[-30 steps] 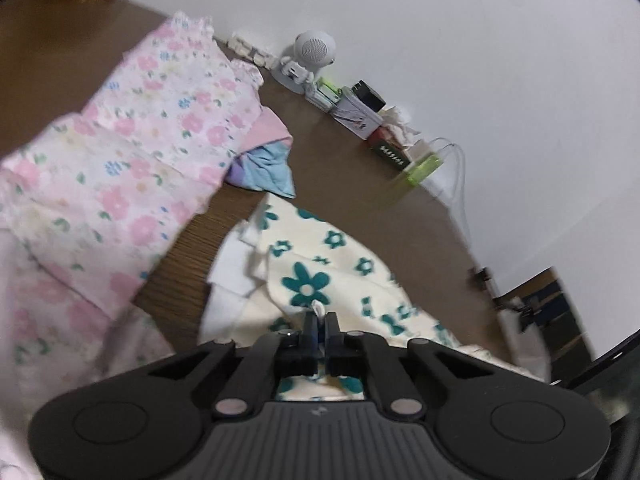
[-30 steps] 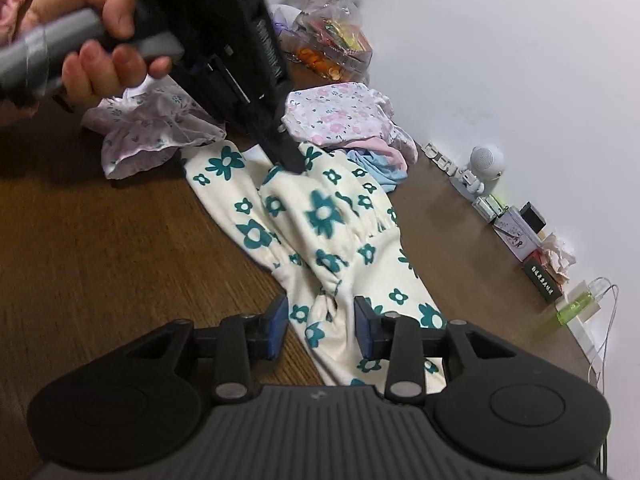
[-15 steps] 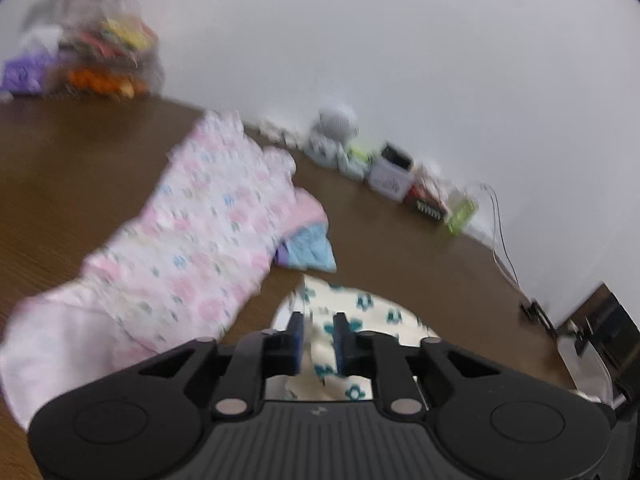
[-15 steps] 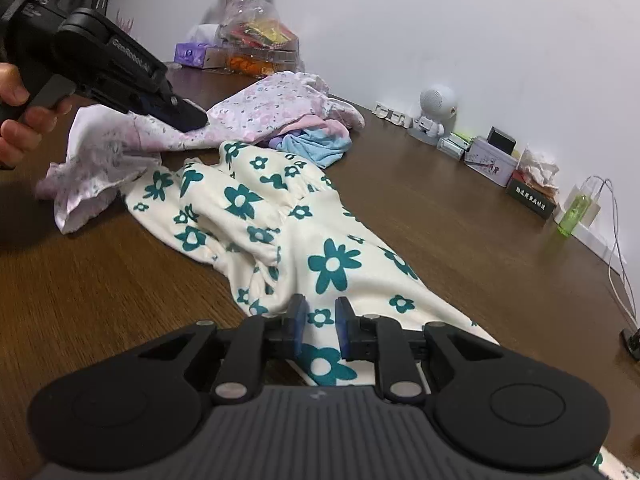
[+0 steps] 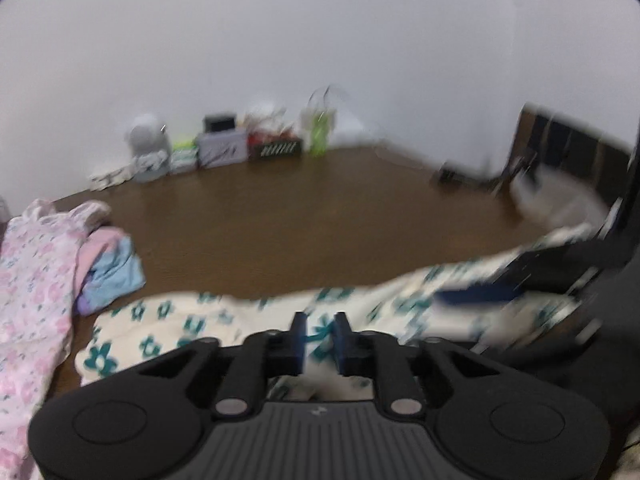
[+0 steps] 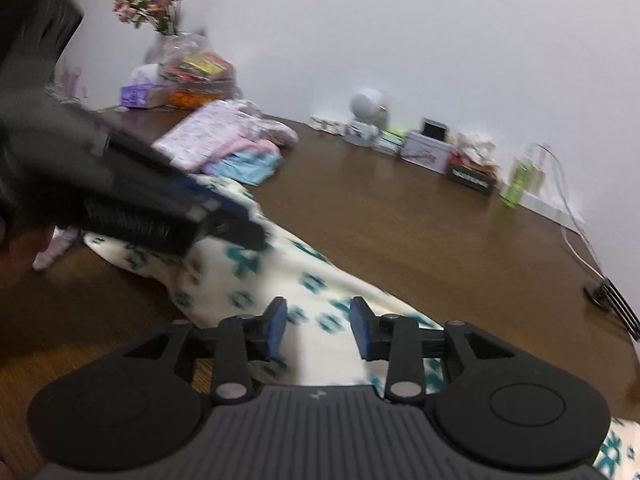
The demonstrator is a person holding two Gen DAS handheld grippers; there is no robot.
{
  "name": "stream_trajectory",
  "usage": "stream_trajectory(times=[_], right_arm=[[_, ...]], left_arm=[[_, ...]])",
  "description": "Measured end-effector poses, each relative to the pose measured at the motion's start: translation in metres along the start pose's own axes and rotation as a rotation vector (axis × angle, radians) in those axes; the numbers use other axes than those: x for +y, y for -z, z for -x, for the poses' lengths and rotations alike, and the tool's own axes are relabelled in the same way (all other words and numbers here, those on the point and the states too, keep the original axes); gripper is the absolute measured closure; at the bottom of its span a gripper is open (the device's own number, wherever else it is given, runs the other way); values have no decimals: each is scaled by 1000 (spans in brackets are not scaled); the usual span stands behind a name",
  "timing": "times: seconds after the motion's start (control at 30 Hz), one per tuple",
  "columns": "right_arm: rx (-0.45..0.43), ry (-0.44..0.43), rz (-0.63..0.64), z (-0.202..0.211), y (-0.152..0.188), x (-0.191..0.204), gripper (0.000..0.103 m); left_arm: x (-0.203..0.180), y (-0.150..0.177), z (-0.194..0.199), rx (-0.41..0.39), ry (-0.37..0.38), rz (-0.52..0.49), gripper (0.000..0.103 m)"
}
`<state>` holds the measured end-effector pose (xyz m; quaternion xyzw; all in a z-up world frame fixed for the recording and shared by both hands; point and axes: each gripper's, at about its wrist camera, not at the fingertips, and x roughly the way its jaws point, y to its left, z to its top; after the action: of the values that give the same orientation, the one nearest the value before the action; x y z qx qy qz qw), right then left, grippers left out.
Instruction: Fold clothes
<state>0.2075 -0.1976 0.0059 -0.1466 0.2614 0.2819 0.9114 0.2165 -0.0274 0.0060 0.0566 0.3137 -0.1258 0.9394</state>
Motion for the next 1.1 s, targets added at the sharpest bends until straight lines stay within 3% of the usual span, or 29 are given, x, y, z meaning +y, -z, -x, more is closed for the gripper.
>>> stream_trajectory(times=[0.1, 0.27, 0.33, 0.4, 0.5, 0.57, 0.63, 0.7, 0.8, 1.0, 1.1], right_arm=[[51, 35, -47, -1, 16, -24, 67], [76, -7, -167, 15, 39, -60, 68], [26, -22, -222, 27, 38, -72, 67], [-22, 1, -244, 33, 33, -80, 66], [-22, 58, -218, 20, 20, -86, 66], [9, 59, -200, 7, 16, -86, 66], [50, 64, -191, -1, 22, -86, 69], [92, 70, -184, -8, 32, -85, 74], [68, 50, -250, 2, 51, -98, 75], [44, 80, -248, 13, 63, -97, 73], [13, 82, -256, 22, 60, -96, 68]], left_arm=[[23, 14, -11, 26, -5, 81, 95], [53, 6, -8, 45, 91, 268, 96], [49, -10, 2, 3, 117, 255, 83], [38, -30, 7, -43, 123, 198, 80], [22, -54, -13, -6, 101, 111, 82], [16, -59, -35, 64, 65, 61, 96], [16, -54, -55, 123, 14, 38, 99], [21, -44, -66, 147, -24, 38, 99], [35, -29, -71, 127, -63, 66, 99], [40, -20, -64, 93, -44, 124, 97], [37, -25, -42, 8, -28, 148, 93]])
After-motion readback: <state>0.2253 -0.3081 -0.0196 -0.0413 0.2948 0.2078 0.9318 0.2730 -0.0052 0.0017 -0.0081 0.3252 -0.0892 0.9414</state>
